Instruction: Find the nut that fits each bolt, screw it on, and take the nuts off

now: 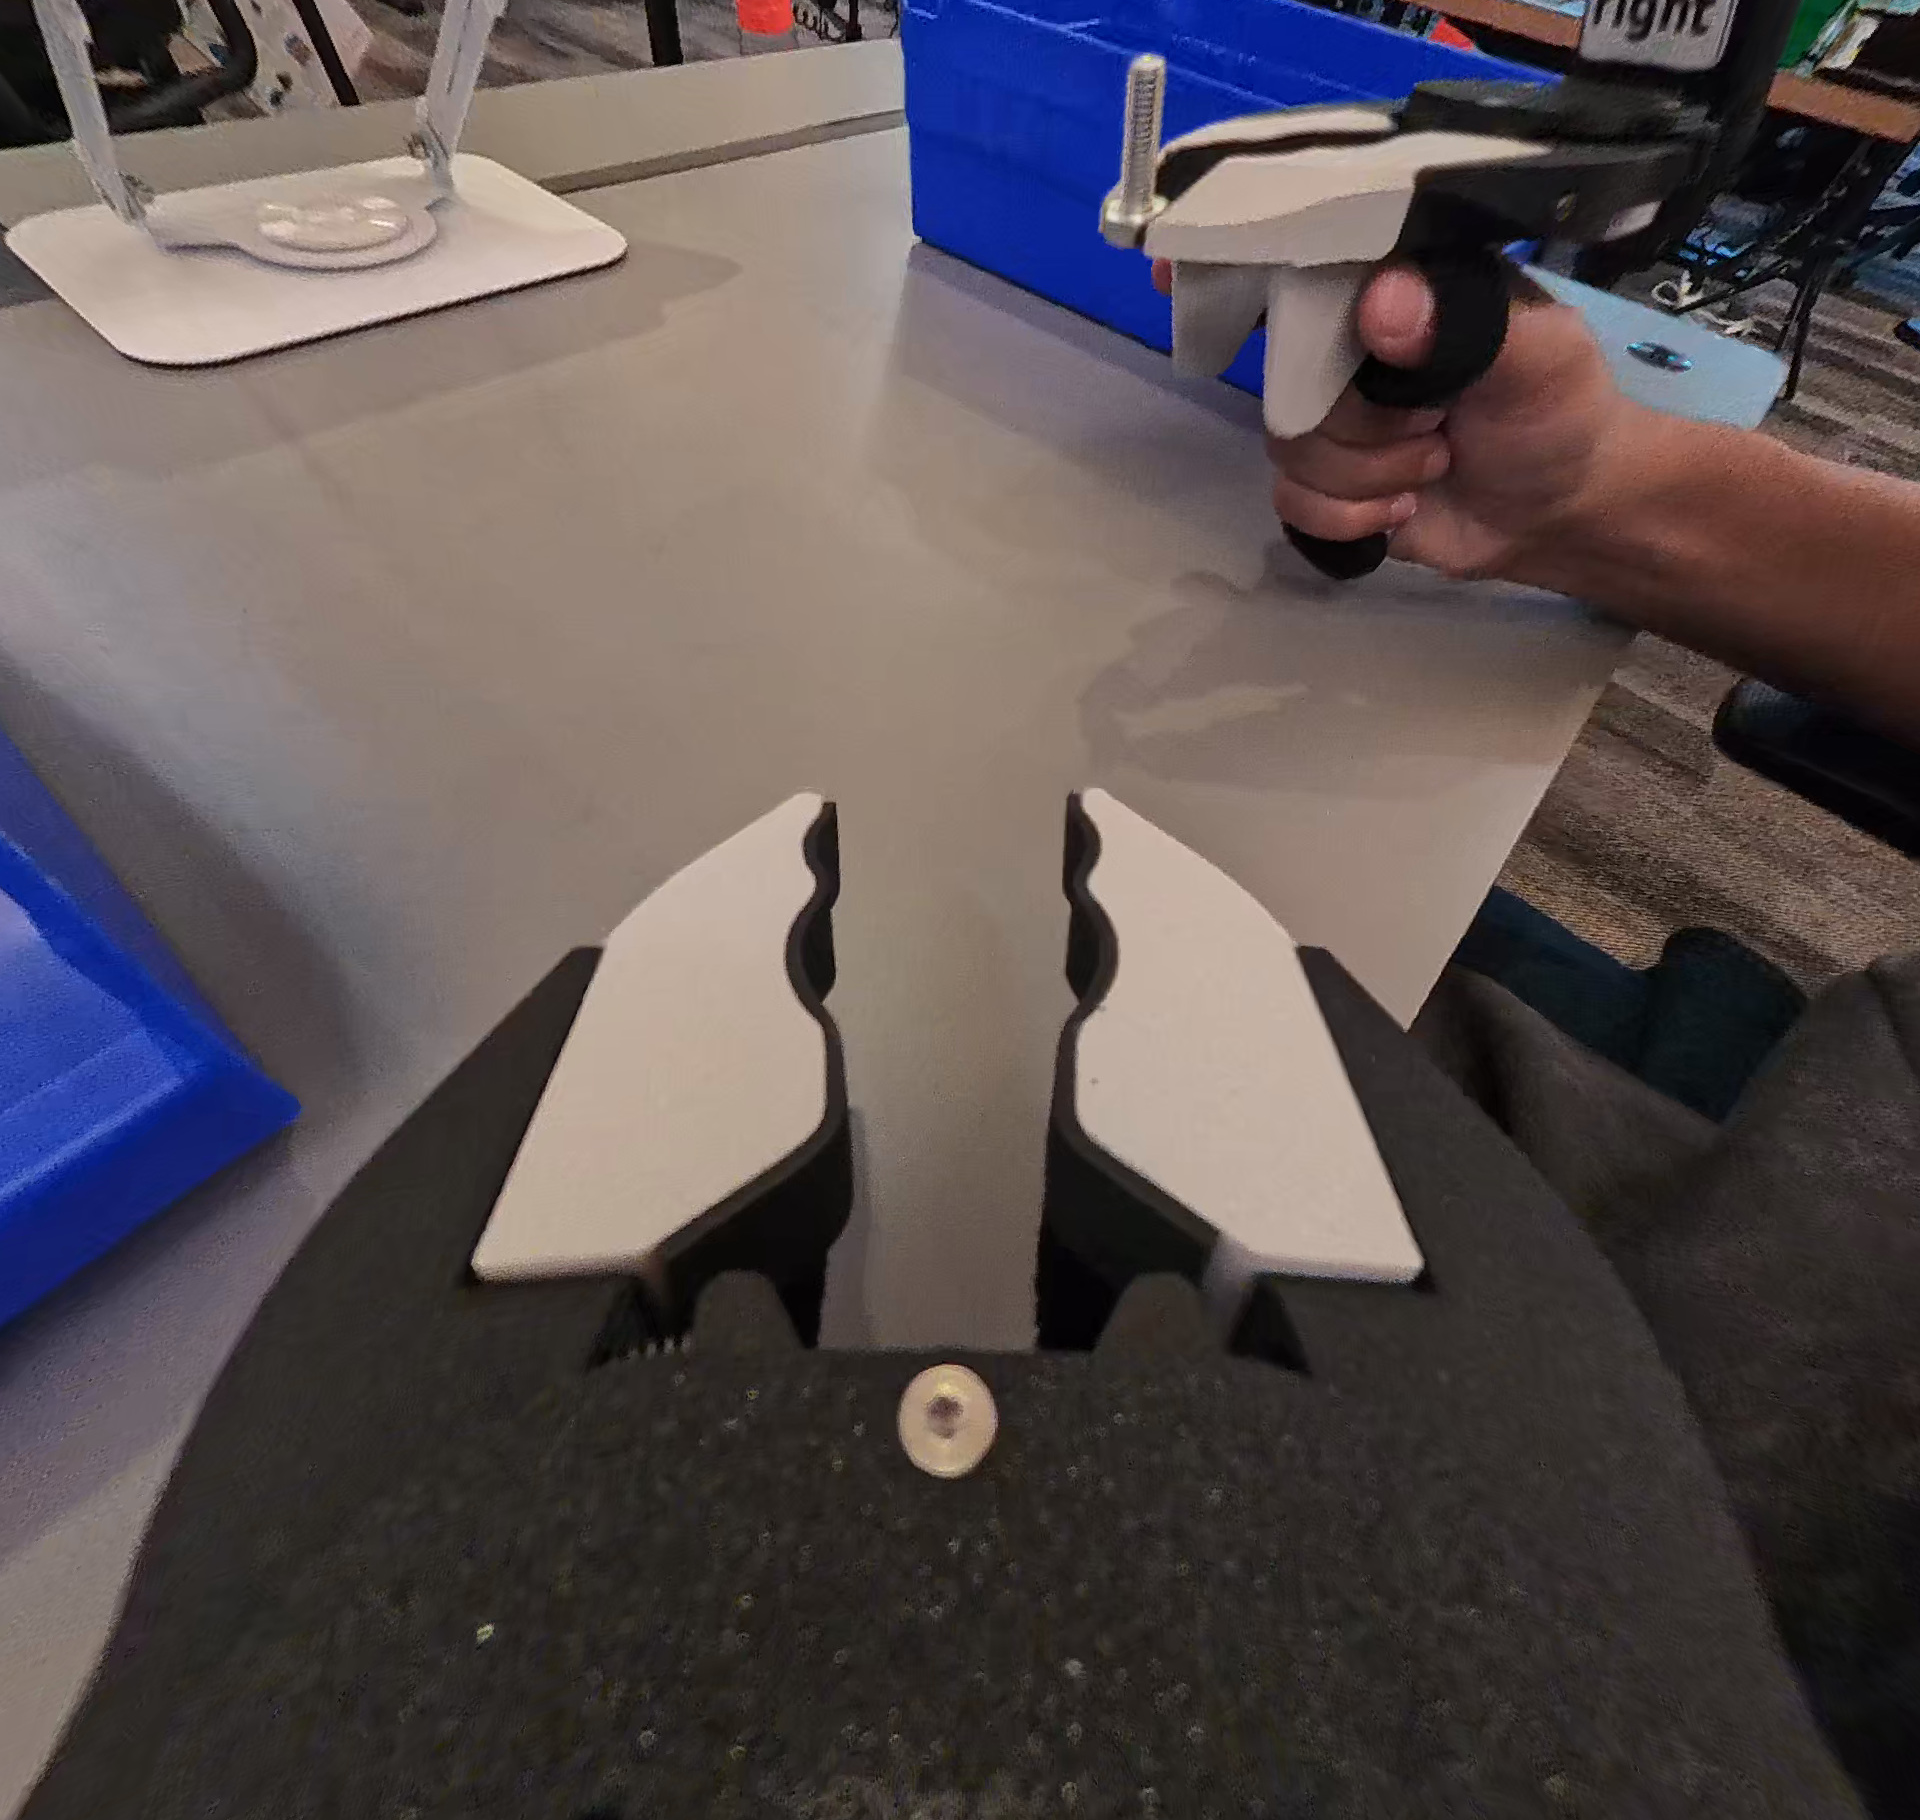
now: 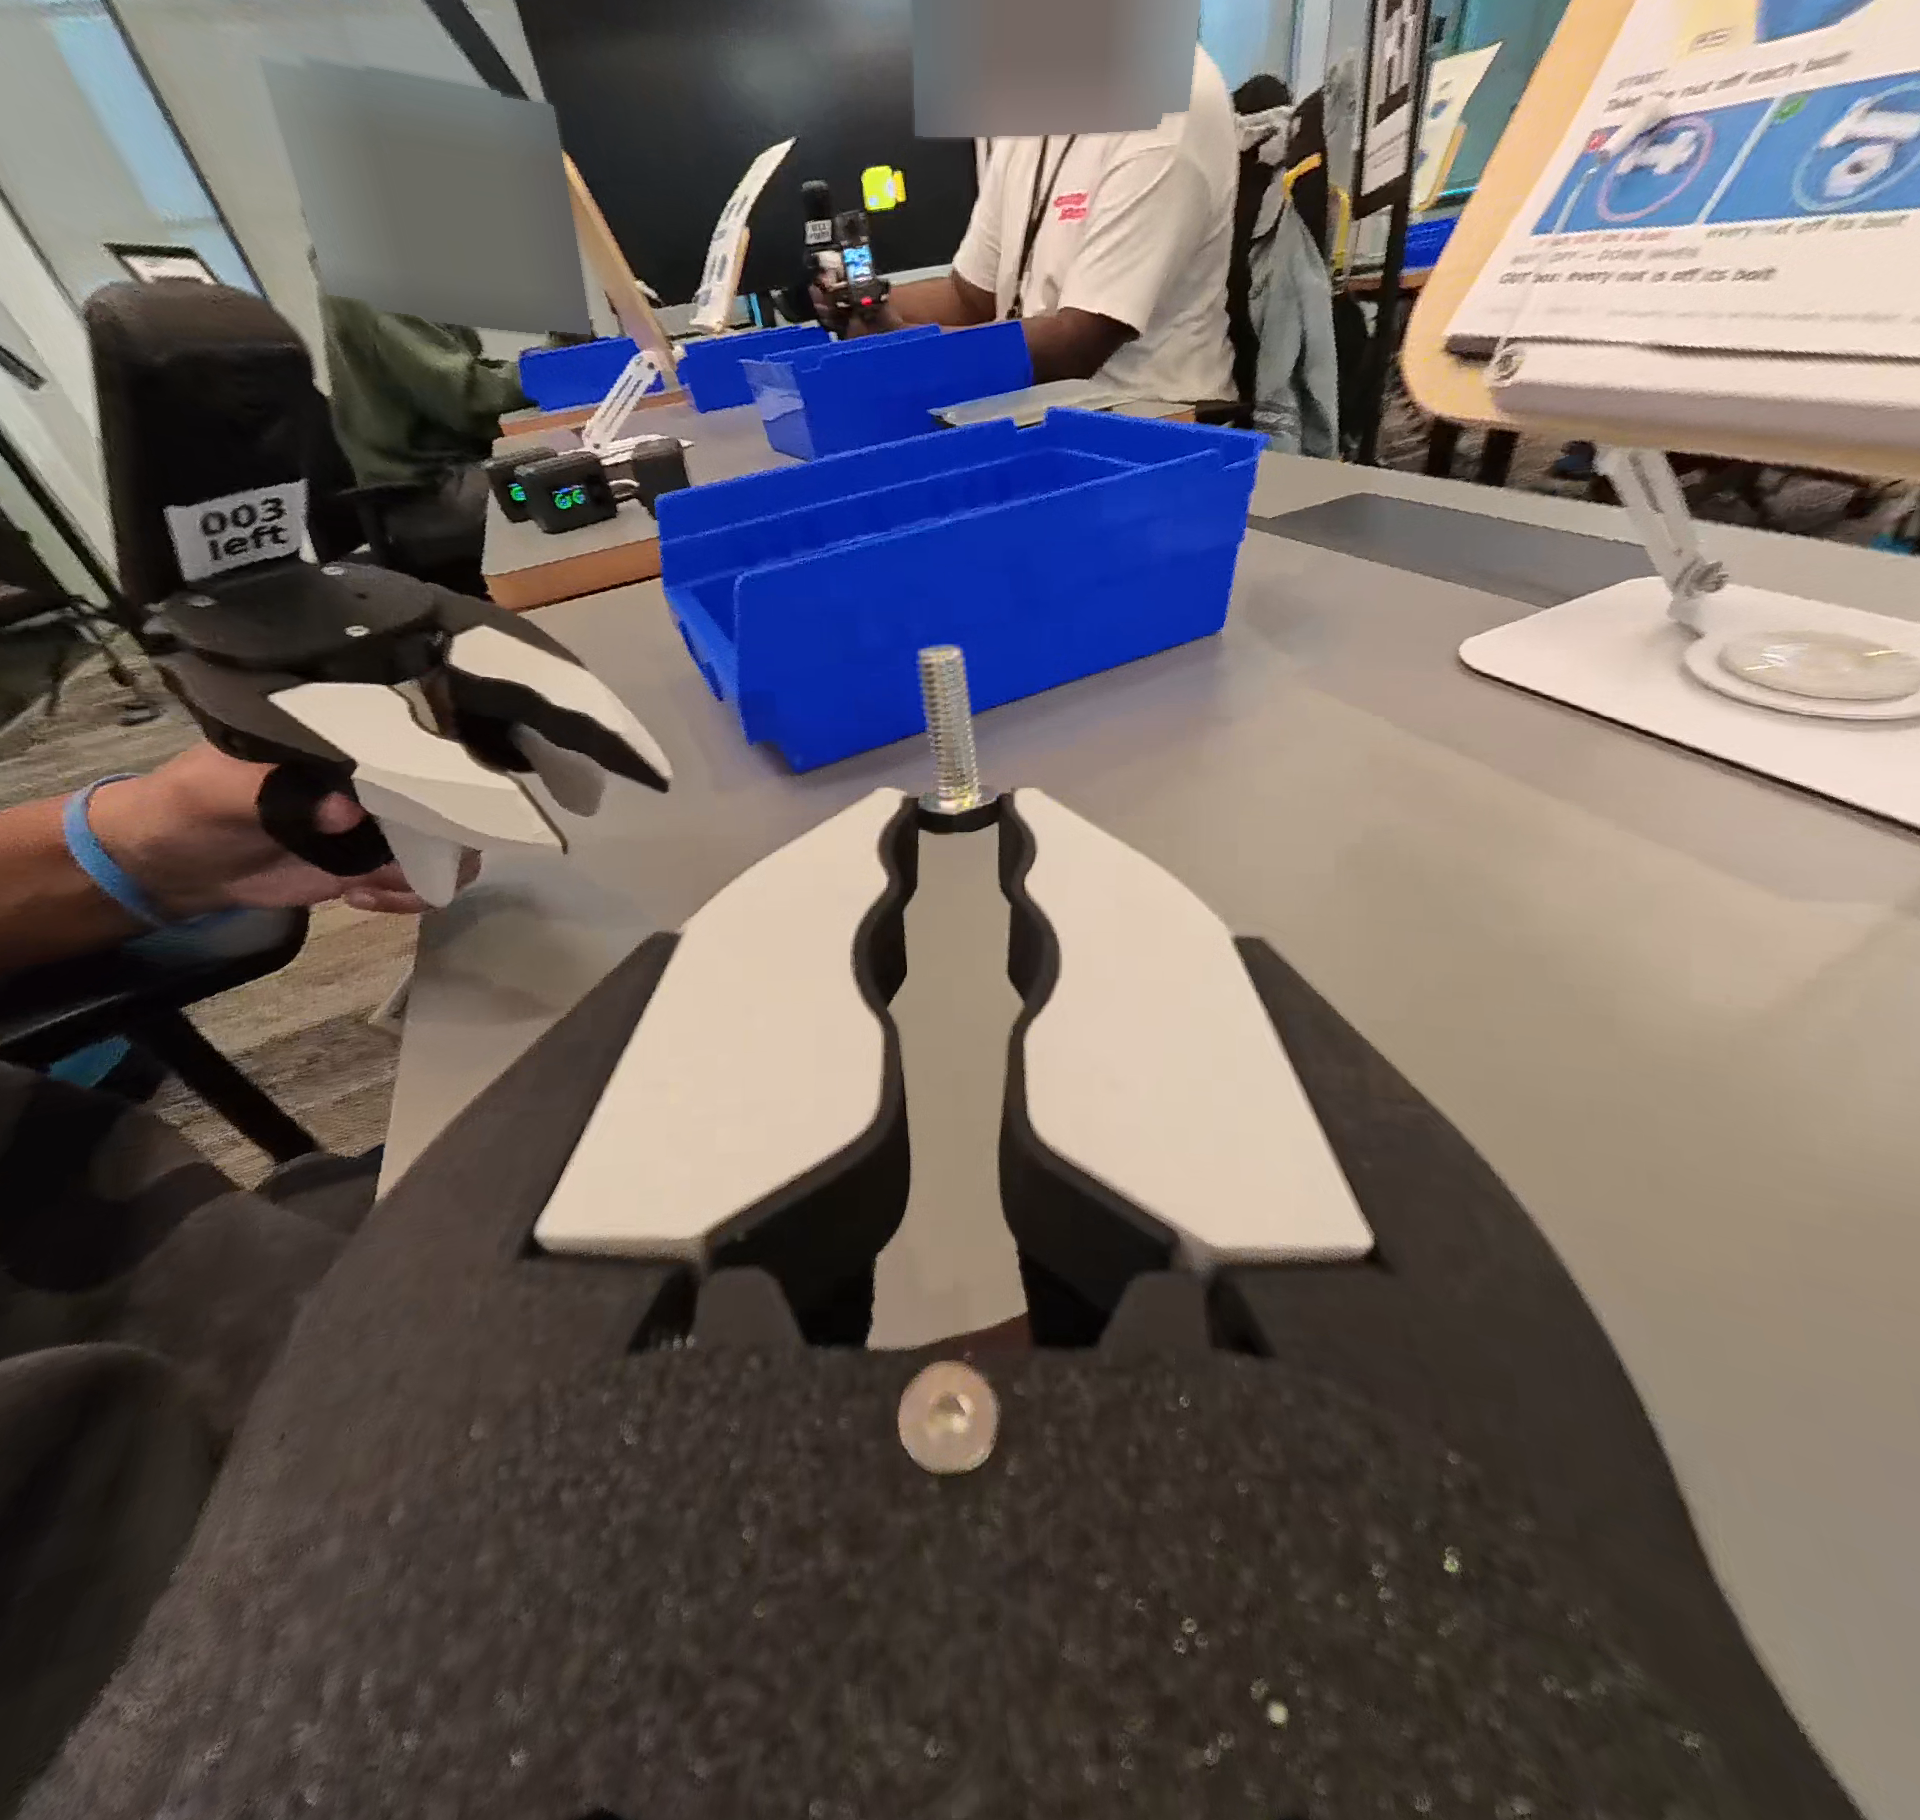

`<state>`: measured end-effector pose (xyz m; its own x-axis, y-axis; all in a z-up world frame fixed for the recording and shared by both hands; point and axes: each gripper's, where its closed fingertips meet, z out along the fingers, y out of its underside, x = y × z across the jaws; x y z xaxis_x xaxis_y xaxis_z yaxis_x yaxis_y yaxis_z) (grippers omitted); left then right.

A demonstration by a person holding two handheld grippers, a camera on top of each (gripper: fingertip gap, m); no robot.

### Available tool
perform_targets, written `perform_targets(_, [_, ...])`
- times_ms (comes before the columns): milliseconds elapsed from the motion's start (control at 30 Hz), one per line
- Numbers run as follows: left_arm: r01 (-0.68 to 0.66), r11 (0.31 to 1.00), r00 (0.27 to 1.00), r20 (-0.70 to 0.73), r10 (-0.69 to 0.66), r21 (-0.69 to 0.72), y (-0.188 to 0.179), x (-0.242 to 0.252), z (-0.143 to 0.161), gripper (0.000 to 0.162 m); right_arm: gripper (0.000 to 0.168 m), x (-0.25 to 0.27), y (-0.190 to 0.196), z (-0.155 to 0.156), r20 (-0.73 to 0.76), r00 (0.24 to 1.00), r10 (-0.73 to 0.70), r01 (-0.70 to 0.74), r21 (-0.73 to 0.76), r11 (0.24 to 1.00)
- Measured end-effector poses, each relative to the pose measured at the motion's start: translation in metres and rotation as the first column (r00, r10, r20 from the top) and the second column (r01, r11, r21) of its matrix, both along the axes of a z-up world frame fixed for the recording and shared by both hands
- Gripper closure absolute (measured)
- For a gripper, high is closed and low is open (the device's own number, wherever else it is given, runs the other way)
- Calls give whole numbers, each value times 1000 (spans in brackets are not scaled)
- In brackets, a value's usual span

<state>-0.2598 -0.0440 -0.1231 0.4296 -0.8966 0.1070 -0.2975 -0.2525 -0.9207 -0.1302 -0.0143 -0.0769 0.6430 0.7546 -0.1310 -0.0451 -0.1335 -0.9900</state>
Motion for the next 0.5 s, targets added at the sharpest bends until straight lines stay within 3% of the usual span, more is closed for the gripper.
perform_targets(367, [-43, 991, 998, 47, 49, -123, 9, -22, 2, 116, 153, -3, 11, -14, 29, 1000, 9, -8, -41, 999])
perform_targets(500, [-9, 982, 995, 100, 28, -187, 8, -30, 18, 116, 154, -3, 15, -14, 30, 1000, 2, 0, -50, 999])
